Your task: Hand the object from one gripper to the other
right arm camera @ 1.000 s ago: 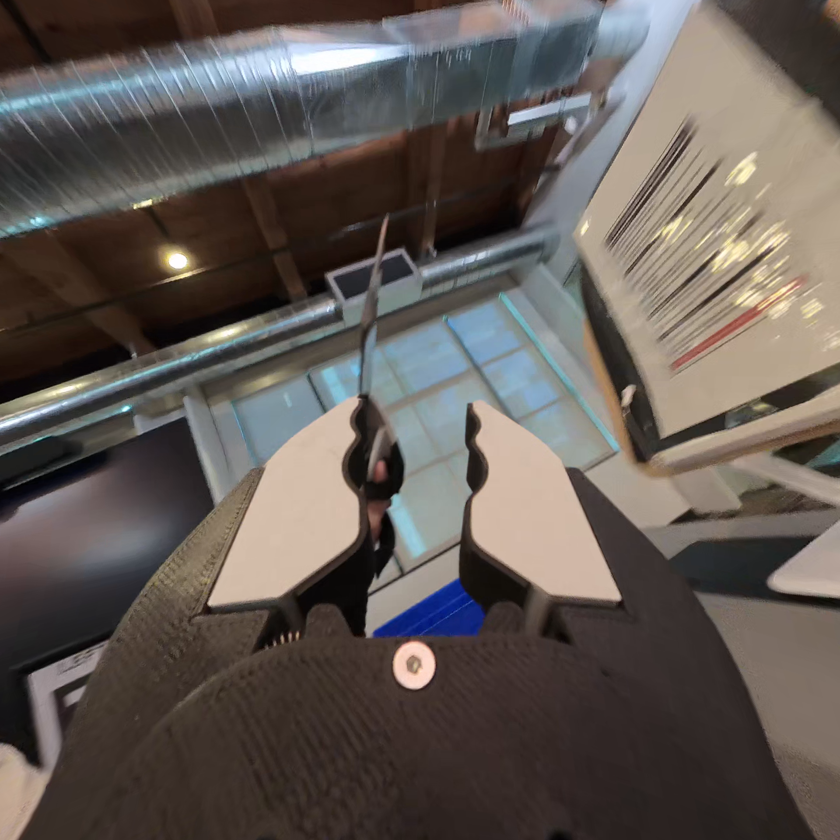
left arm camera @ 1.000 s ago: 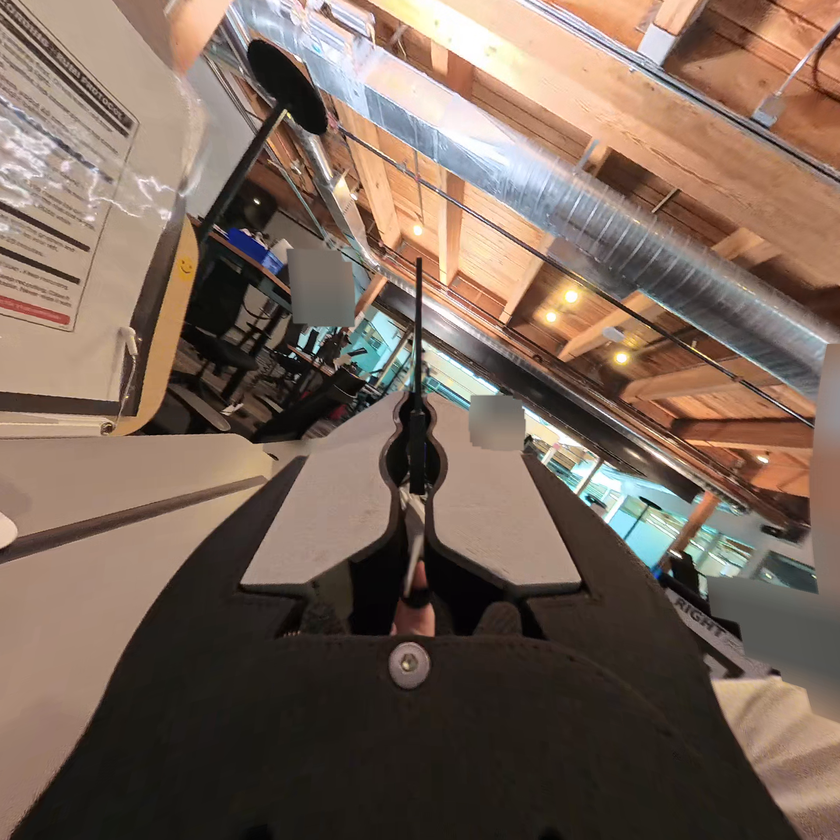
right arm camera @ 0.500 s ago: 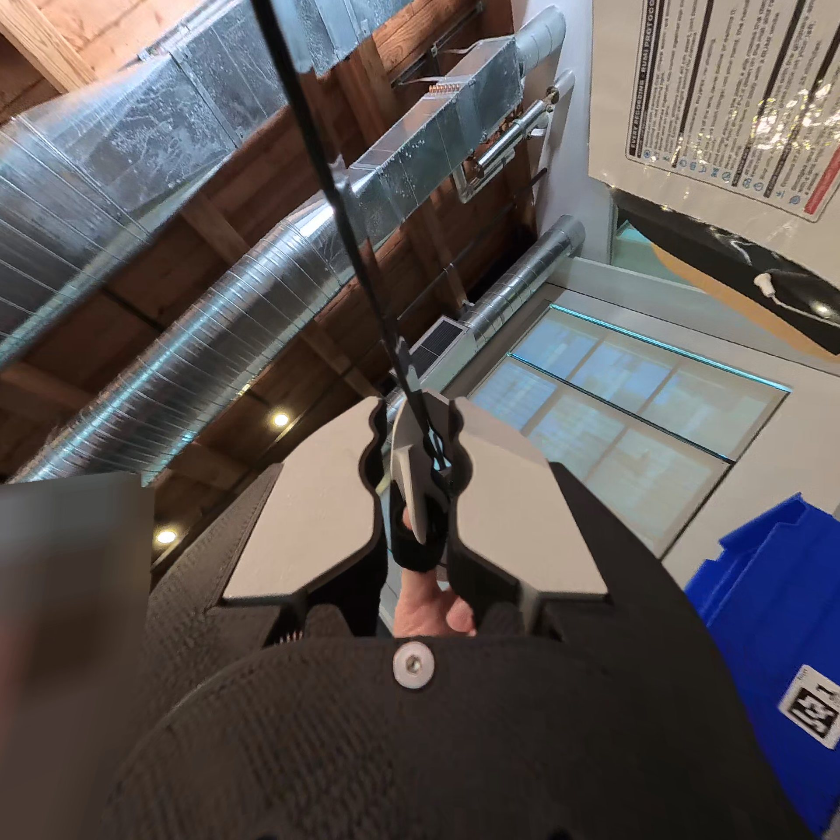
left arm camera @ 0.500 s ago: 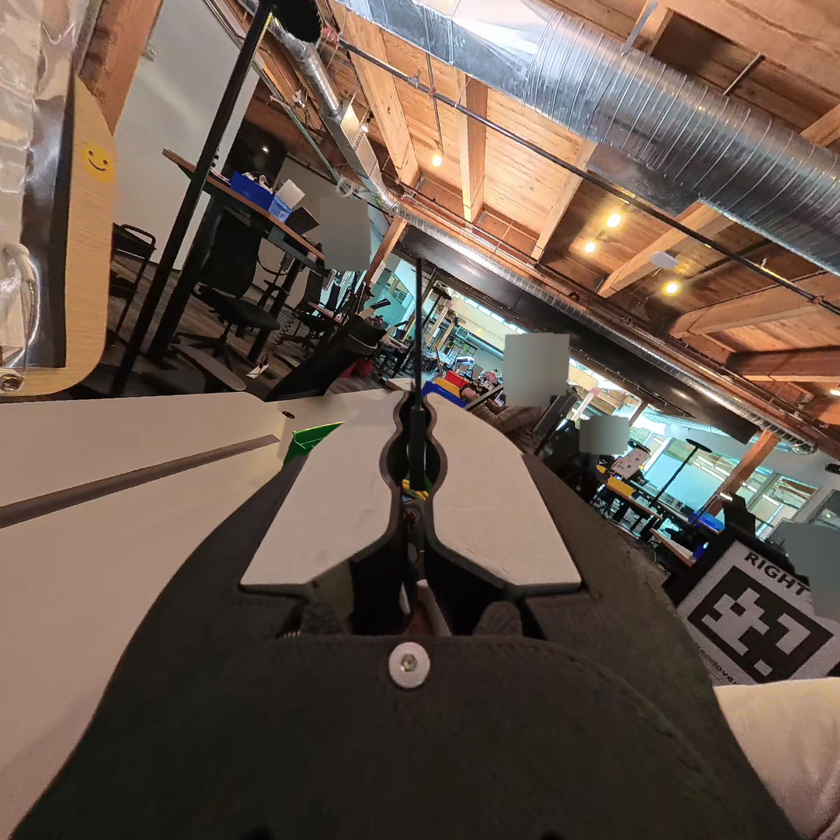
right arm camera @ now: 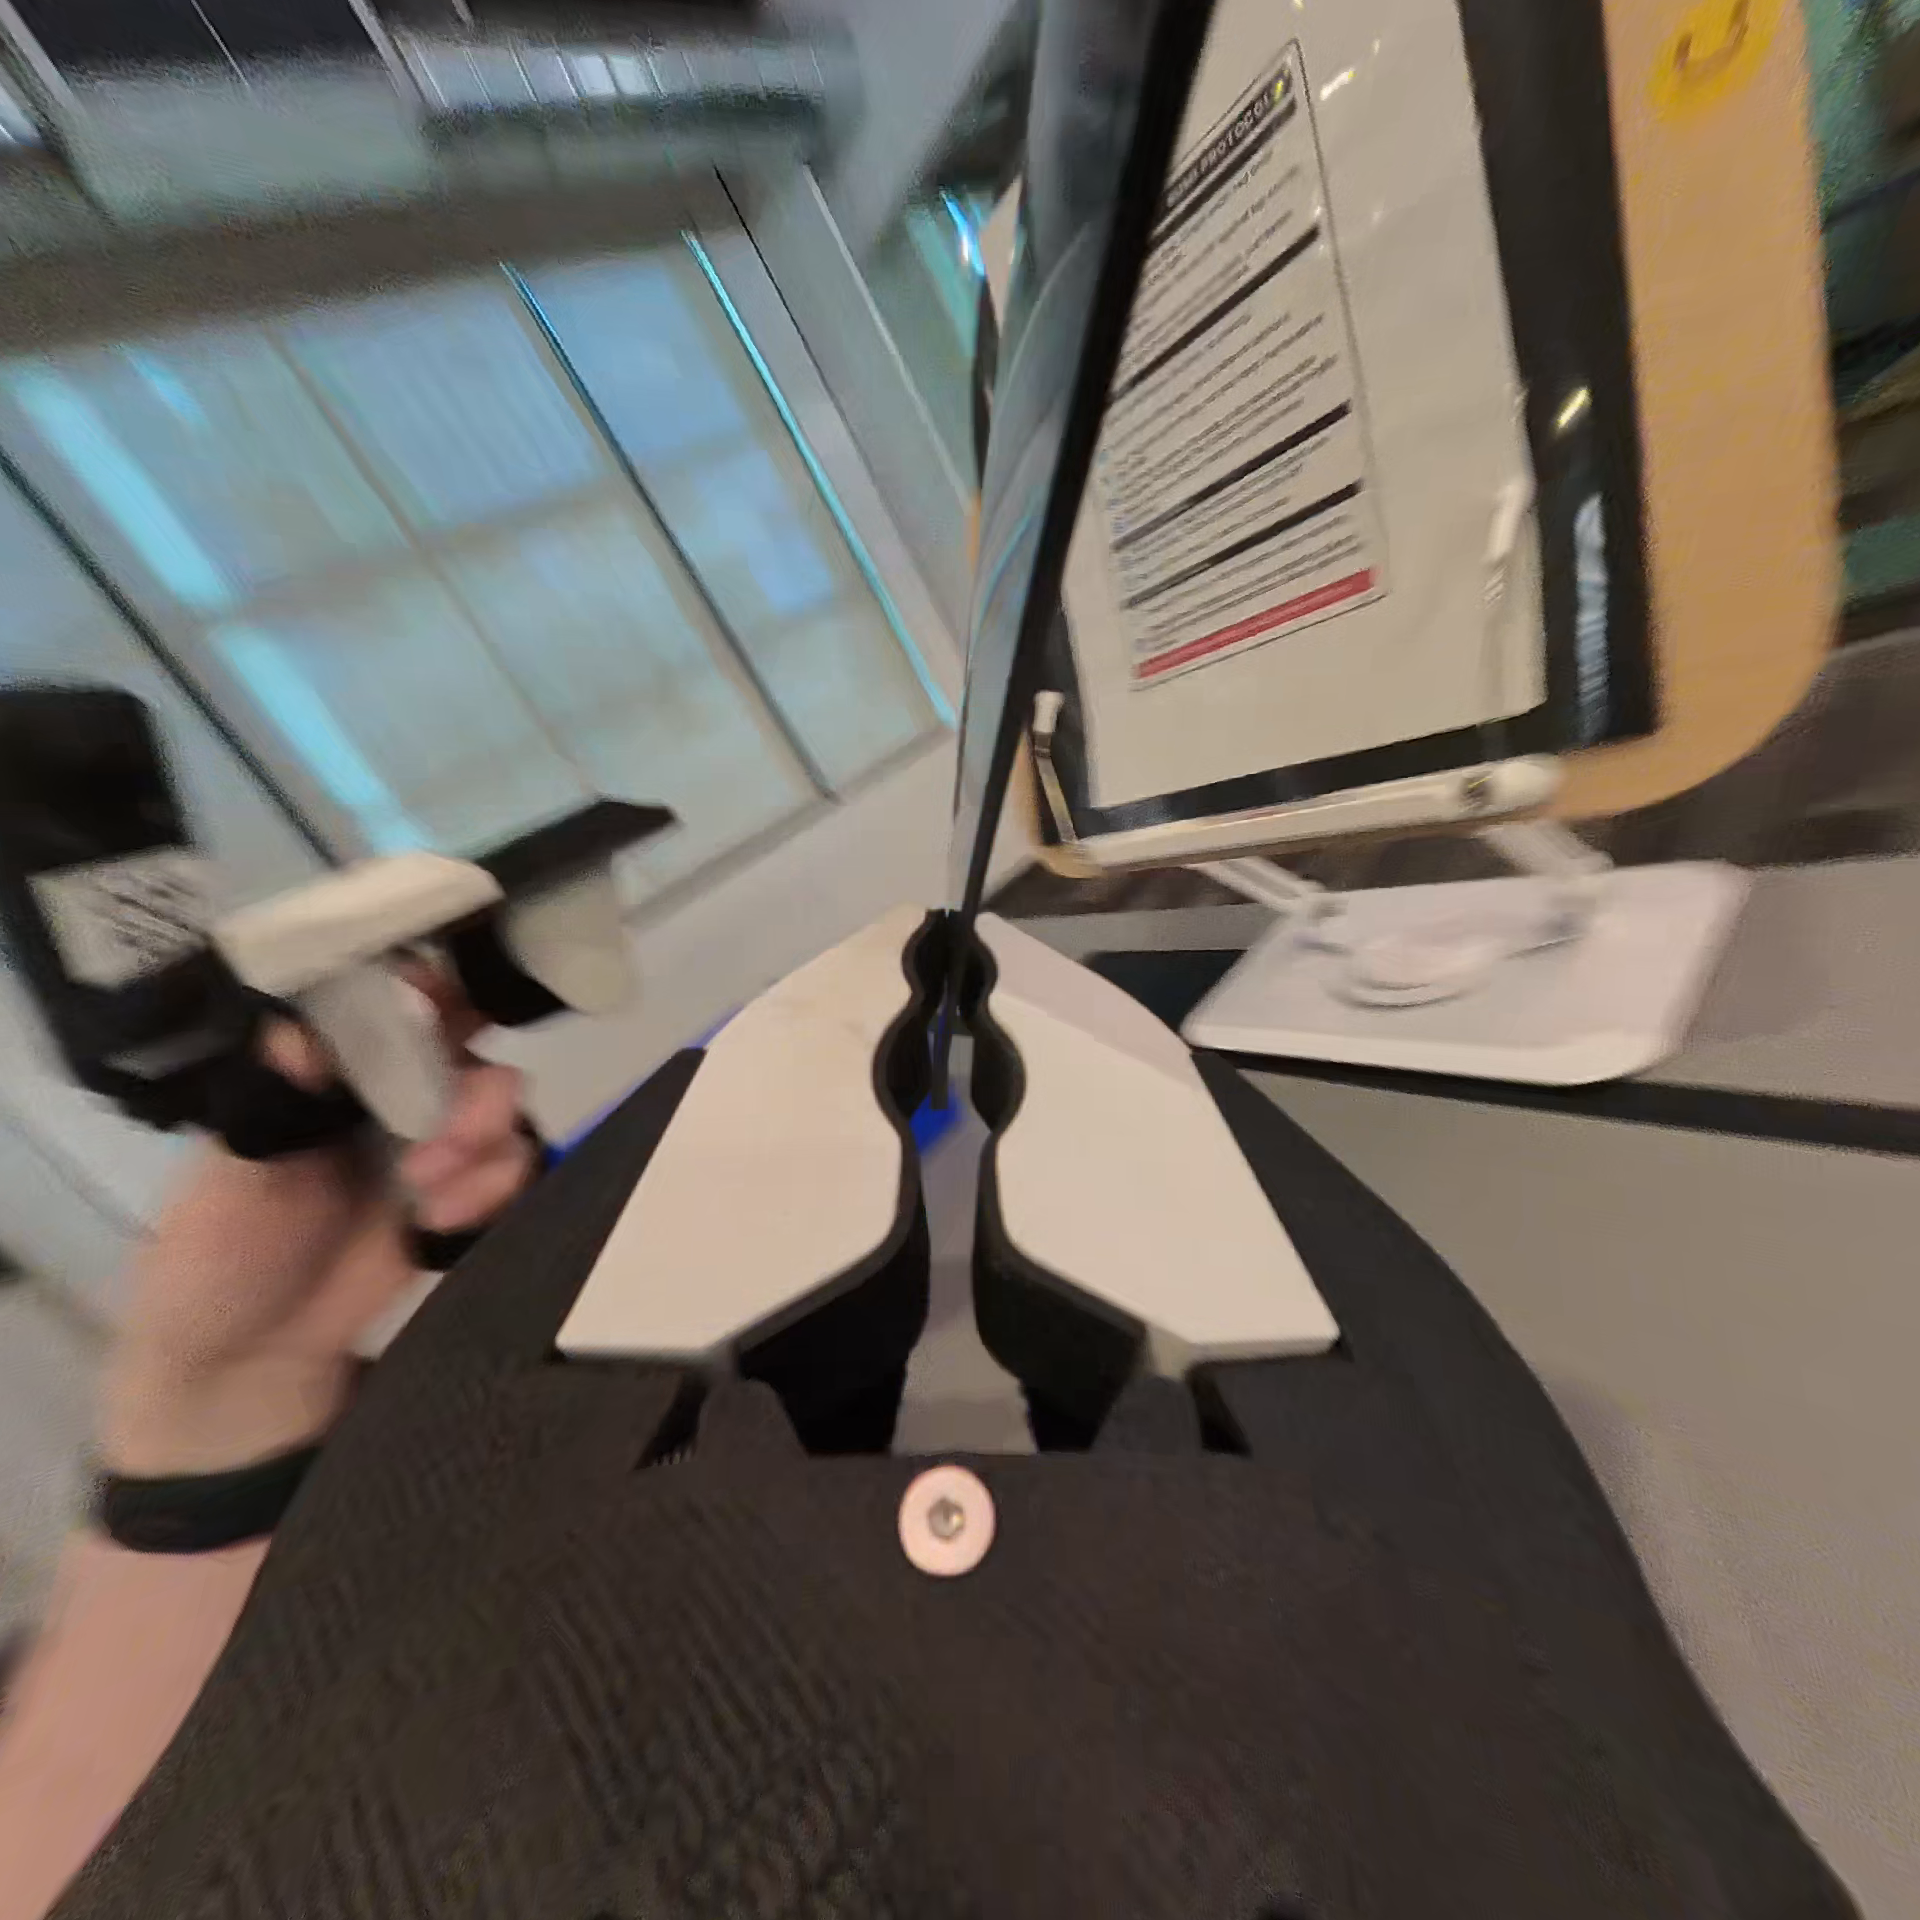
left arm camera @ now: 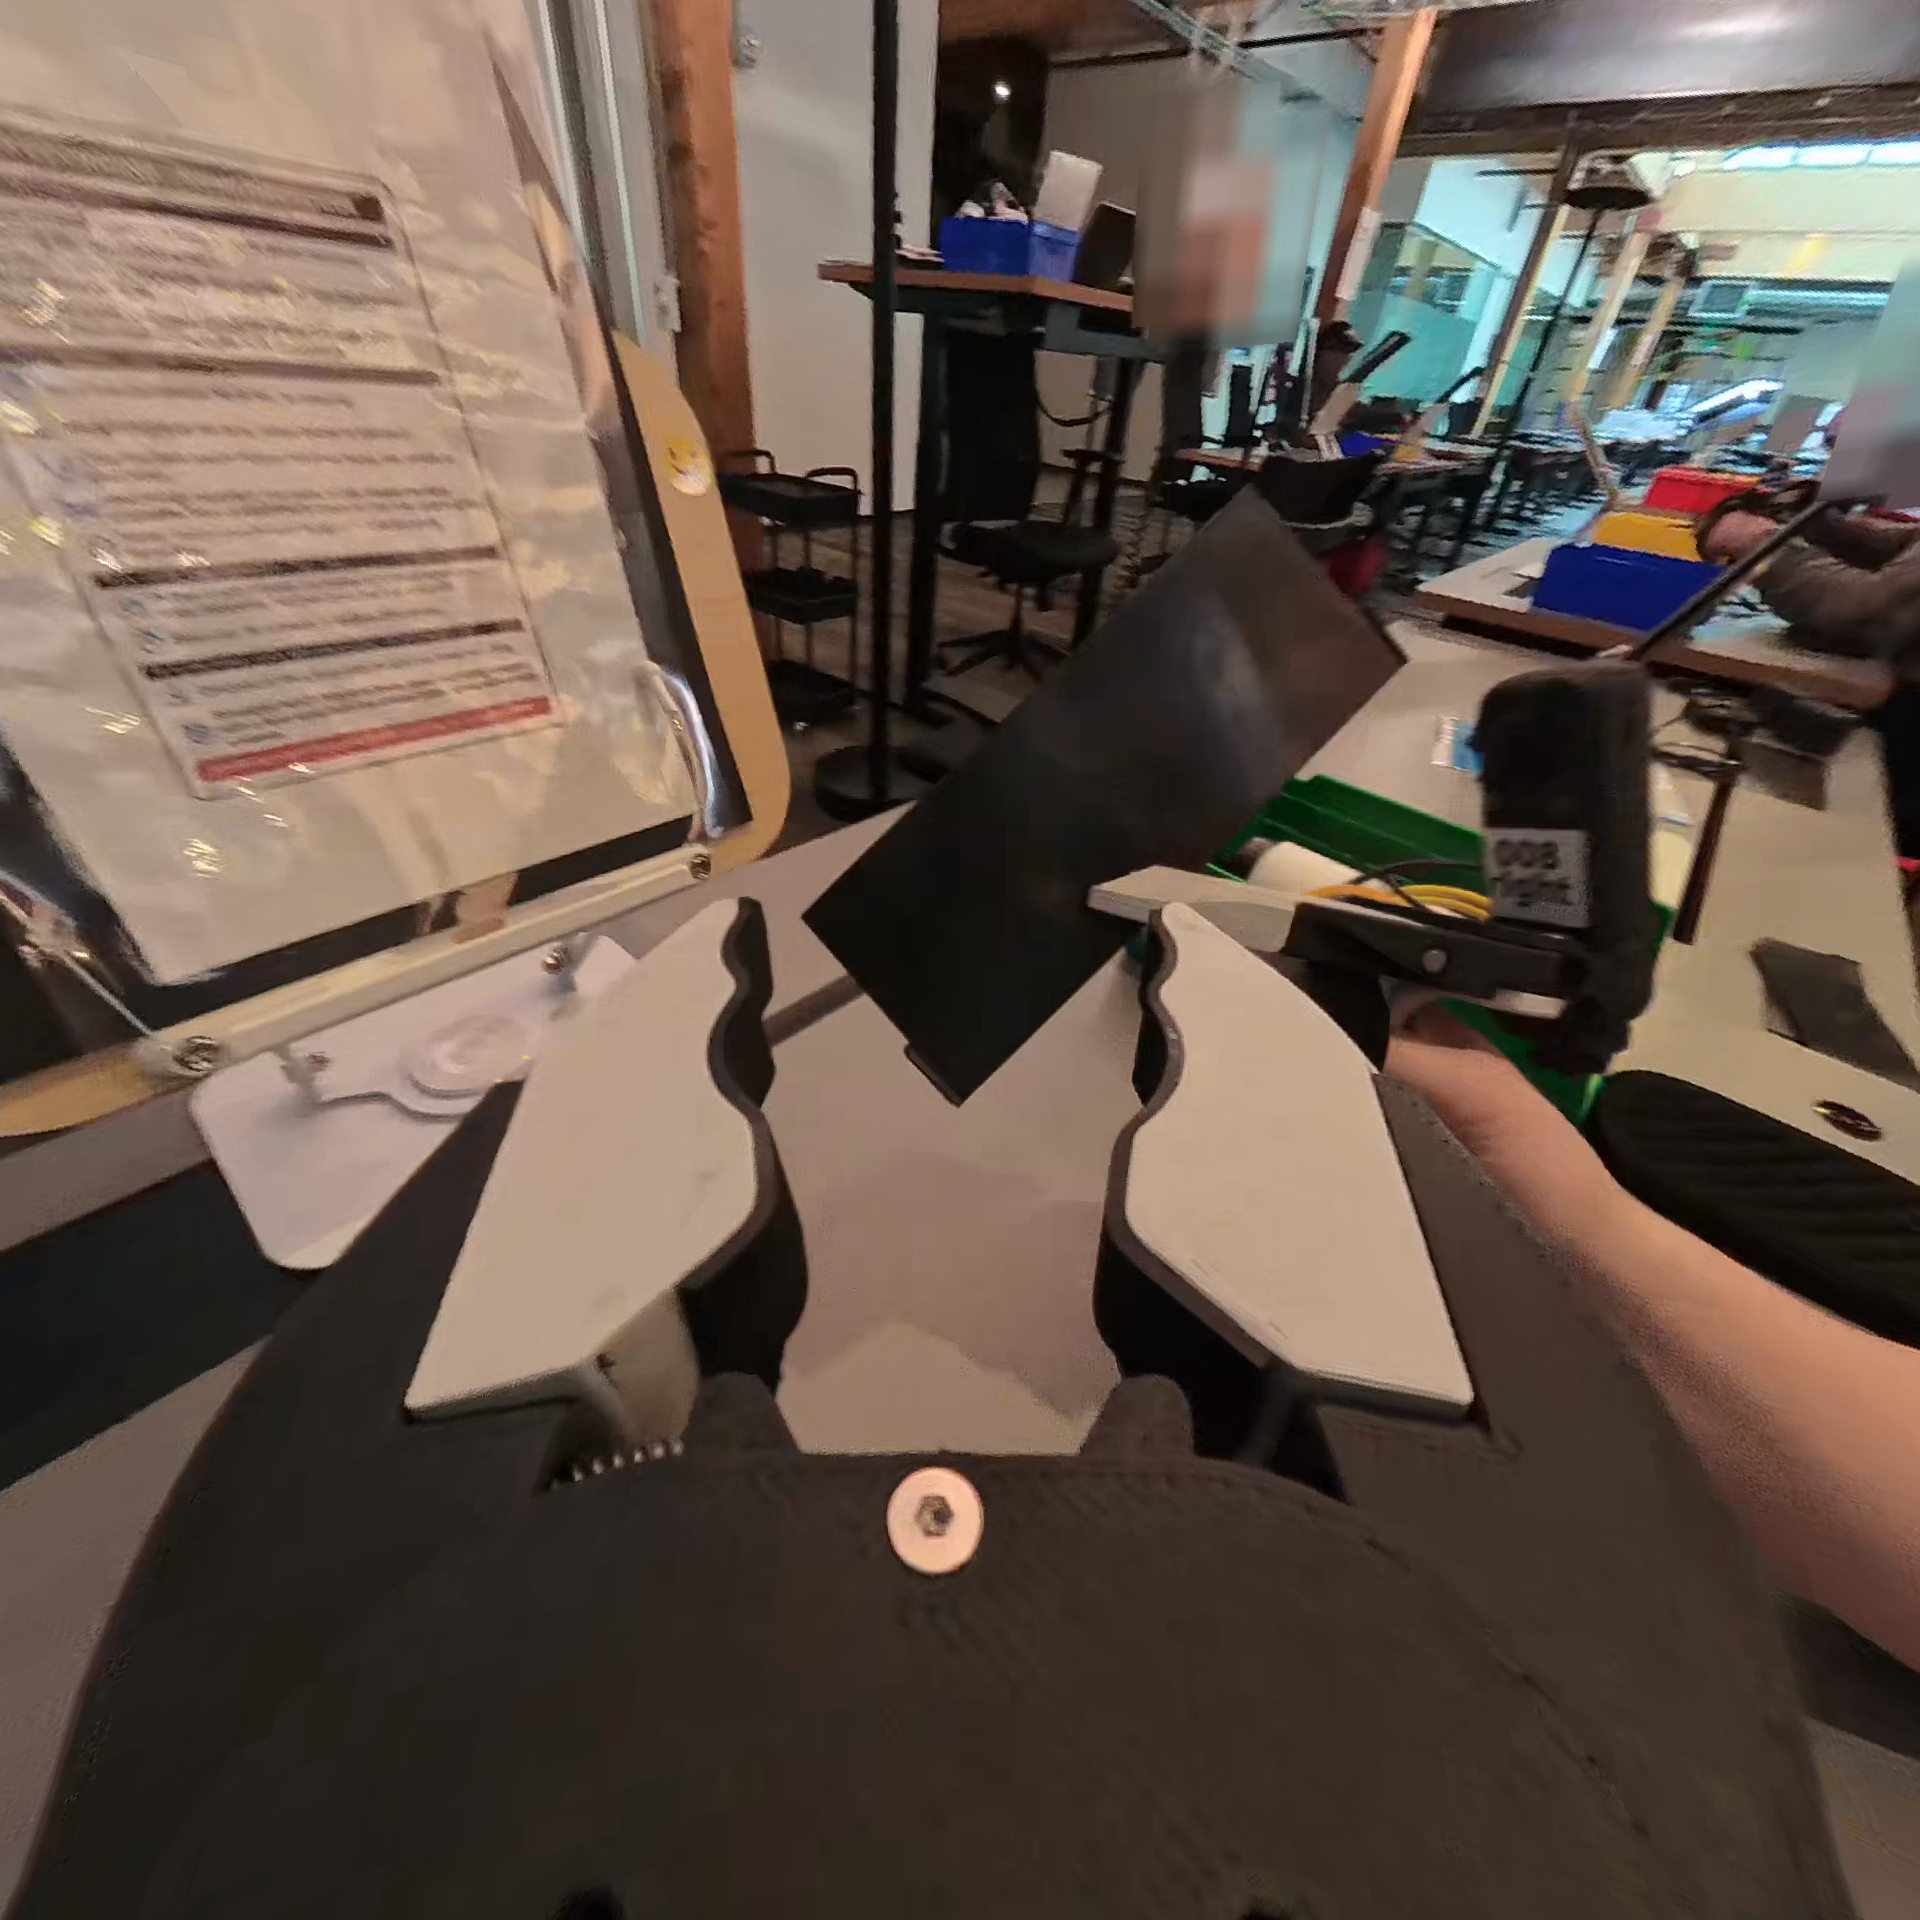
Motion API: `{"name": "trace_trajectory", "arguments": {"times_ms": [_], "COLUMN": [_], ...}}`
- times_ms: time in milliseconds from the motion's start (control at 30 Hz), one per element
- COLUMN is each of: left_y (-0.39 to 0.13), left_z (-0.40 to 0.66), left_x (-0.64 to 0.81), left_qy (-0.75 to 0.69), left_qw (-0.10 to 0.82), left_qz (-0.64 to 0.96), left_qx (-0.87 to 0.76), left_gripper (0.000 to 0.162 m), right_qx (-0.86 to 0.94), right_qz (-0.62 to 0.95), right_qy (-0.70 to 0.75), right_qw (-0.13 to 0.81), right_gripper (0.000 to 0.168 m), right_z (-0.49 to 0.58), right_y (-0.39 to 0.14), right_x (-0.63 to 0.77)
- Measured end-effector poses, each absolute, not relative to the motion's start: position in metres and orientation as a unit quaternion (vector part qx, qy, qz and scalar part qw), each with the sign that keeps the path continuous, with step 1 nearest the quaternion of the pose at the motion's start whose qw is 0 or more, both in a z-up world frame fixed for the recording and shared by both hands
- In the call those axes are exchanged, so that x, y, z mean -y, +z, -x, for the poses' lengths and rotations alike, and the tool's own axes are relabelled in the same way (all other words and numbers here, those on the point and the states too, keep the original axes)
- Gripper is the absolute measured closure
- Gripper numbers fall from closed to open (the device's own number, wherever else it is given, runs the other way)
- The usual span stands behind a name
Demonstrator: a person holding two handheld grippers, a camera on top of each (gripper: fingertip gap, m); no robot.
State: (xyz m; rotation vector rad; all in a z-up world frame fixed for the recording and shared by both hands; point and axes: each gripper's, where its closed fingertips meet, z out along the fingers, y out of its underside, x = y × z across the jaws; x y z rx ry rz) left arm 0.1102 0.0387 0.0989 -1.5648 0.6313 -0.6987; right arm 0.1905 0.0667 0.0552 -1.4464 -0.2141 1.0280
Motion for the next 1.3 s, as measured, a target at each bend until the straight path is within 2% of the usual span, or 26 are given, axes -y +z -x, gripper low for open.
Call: {"name": "trace_trajectory", "arguments": {"times_ms": [100,300,600,733,933,967,1000,1067,1167,1300], "left_y": [0.109,0.103,0.098,0.108,0.119,0.12,0.123,0.13,0.14,0.15], "left_z": [-0.115,-0.128,-0.157,-0.156,-0.154,-0.15,-0.145,-0.132,-0.106,-0.083], "left_x": [-0.032,-0.031,-0.022,-0.017,-0.007,-0.007,-0.008,-0.011,-0.017,-0.013], "left_qy": [-0.263,-0.14,-0.159,-0.191,-0.244,-0.243,-0.243,-0.244,-0.264,-0.334], "left_qw": [0.64,0.672,0.699,0.718,0.734,0.737,0.74,0.743,0.737,0.701], "left_qz": [0.669,0.689,0.66,0.633,0.597,0.594,0.589,0.586,0.587,0.573], "left_qx": [-0.271,-0.233,-0.225,-0.216,-0.212,-0.212,-0.213,-0.213,-0.206,-0.262], "left_gripper": [0.082,0.062,0.066,0.08,0.138,0.158,0.16,0.161,0.161,0.161], "right_qx": [0.157,0.207,0.226,0.226,0.219,0.226,0.234,0.256,0.303,0.35], "right_qz": [0.665,0.714,0.65,0.619,0.604,0.598,0.592,0.576,0.542,0.531], "right_qy": [0.315,0.132,-0.027,-0.071,-0.102,-0.101,-0.096,-0.062,0.009,0.128], "right_qw": [0.658,0.656,0.725,0.748,0.76,0.762,0.765,0.774,0.784,0.761], "right_gripper": [0.166,0.165,0.166,0.167,0.153,0.15,0.133,0.123,0.121,0.13], "right_z": [-0.194,-0.187,-0.168,-0.161,-0.151,-0.147,-0.142,-0.132,-0.118,-0.12], "right_y": [0.054,0.037,0.053,0.062,0.062,0.061,0.061,0.062,0.066,0.074], "right_x": [-0.067,-0.07,-0.054,-0.045,-0.04,-0.038,-0.037,-0.031,-0.018,-0.011]}}
